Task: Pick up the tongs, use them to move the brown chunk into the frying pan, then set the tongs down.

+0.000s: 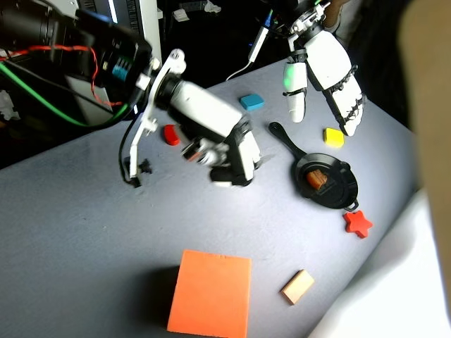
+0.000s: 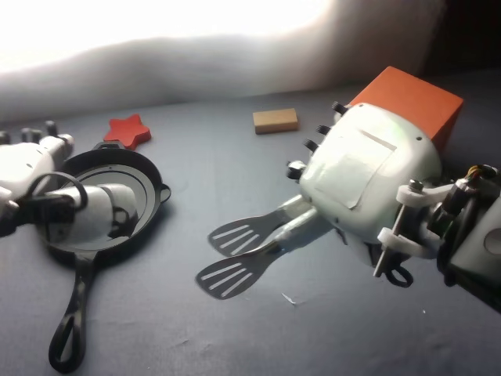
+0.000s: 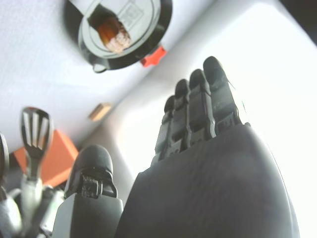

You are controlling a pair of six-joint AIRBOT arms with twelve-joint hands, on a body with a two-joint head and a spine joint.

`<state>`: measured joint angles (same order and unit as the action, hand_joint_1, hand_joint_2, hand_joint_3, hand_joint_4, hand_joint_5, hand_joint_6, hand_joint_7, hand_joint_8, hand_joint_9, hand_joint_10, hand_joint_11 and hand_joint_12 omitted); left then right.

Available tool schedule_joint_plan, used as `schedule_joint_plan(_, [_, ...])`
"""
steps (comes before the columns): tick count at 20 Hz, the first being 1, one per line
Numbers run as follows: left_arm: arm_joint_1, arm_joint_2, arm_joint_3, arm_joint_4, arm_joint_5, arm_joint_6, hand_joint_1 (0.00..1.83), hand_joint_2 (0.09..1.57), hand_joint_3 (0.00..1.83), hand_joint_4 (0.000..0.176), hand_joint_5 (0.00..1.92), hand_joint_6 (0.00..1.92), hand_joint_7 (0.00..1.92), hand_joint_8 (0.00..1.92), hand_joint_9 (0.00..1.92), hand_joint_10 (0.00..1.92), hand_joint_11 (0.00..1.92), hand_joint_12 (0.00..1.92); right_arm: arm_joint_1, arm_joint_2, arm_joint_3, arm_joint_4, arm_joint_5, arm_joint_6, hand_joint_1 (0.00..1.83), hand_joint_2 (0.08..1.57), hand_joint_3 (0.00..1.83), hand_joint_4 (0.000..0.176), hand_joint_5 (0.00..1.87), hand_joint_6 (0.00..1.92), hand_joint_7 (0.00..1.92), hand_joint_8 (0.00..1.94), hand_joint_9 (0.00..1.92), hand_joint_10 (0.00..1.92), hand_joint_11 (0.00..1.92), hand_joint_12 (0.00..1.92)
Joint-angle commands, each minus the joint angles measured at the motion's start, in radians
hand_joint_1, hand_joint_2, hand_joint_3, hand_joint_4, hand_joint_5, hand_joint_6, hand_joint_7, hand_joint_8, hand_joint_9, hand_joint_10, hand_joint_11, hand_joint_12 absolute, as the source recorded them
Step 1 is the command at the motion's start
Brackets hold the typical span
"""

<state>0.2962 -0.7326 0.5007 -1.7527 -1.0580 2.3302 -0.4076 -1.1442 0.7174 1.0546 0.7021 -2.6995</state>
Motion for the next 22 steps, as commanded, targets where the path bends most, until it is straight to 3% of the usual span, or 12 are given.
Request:
schedule_joint_plan(1, [-0.004, 0.007, 0.002, 0.075, 0.008, 0.004, 0.0, 1.28, 0.0, 0.0, 0.05, 0.01, 0.12, 0.0, 0.11, 0.01, 0.0, 0.43, 0.004, -0.002, 0.006, -0.076, 0.08, 0.009, 0.99, 1.29, 0.0, 0.0, 0.68, 1.48, 1.04, 1.39, 1.02, 1.74, 0.84, 1.92])
schedule_joint_plan(5, [-0.001, 0.007, 0.012, 0.076, 0.052, 0.005, 0.0, 1.28, 0.0, 0.0, 0.06, 0.01, 0.12, 0.0, 0.11, 0.0, 0.0, 0.42, -0.01, -0.022, 0.048, 0.001, 0.077, 0.105, 1.01, 1.29, 0.0, 0.0, 0.69, 1.46, 1.01, 1.39, 0.96, 1.68, 0.8, 1.92])
schedule_joint_plan(10, [-0.001, 0.005, 0.027, 0.09, 0.092, -0.025, 0.0, 1.27, 0.0, 0.0, 0.04, 0.0, 0.11, 0.0, 0.1, 0.0, 0.0, 0.39, -0.039, -0.066, 0.065, -0.042, 0.114, 0.189, 0.96, 1.33, 0.01, 0.0, 0.62, 1.55, 0.89, 1.29, 0.83, 1.56, 0.66, 1.92])
schedule_joint_plan(11, [-0.002, -0.001, 0.03, 0.121, 0.092, -0.06, 0.0, 1.28, 0.0, 0.0, 0.04, 0.0, 0.1, 0.0, 0.09, 0.0, 0.0, 0.37, -0.05, -0.083, 0.078, -0.058, 0.132, 0.198, 0.68, 1.35, 0.01, 0.0, 0.64, 1.19, 0.82, 1.21, 0.74, 1.52, 0.57, 1.92])
schedule_joint_plan(12, [-0.007, -0.007, 0.034, 0.127, 0.091, -0.067, 0.0, 1.28, 0.0, 0.0, 0.03, 0.0, 0.09, 0.0, 0.09, 0.0, 0.0, 0.34, -0.059, -0.093, 0.088, -0.058, 0.139, 0.202, 0.59, 1.34, 0.0, 0.0, 0.64, 1.0, 0.75, 1.13, 0.62, 1.49, 0.46, 1.92])
schedule_joint_plan(14, [-0.033, -0.022, 0.046, 0.127, 0.089, -0.057, 0.0, 1.28, 0.0, 0.0, 0.06, 0.01, 0.11, 0.01, 0.1, 0.0, 0.0, 0.38, -0.083, -0.105, 0.105, -0.061, 0.139, 0.203, 0.52, 1.29, 0.0, 0.0, 0.49, 0.88, 0.6, 1.02, 0.49, 1.33, 0.28, 1.8])
schedule_joint_plan(16, [-0.048, -0.028, 0.052, 0.127, 0.091, -0.038, 0.0, 1.28, 0.0, 0.0, 0.05, 0.0, 0.11, 0.0, 0.1, 0.0, 0.0, 0.4, -0.116, -0.111, 0.118, -0.1, 0.143, 0.217, 0.38, 1.24, 0.0, 0.0, 0.31, 0.78, 0.49, 0.75, 0.38, 1.13, 0.09, 1.71])
schedule_joint_plan(19, [-0.05, -0.028, 0.053, 0.187, 0.099, -0.037, 0.0, 1.28, 0.0, 0.0, 0.06, 0.01, 0.11, 0.0, 0.1, 0.0, 0.0, 0.41, -0.159, -0.107, 0.122, -0.12, 0.148, 0.22, 0.23, 1.19, 0.0, 0.0, 0.18, 0.64, 0.39, 0.46, 0.23, 0.87, 0.0, 1.52])
schedule_joint_plan(22, [-0.05, -0.028, 0.044, 0.193, 0.127, -0.031, 0.0, 1.28, 0.0, 0.0, 0.06, 0.0, 0.11, 0.0, 0.09, 0.0, 0.0, 0.35, -0.179, -0.099, 0.118, -0.119, 0.148, 0.22, 0.22, 1.12, 0.0, 0.0, 0.13, 0.41, 0.37, 0.13, 0.18, 0.58, 0.0, 1.28])
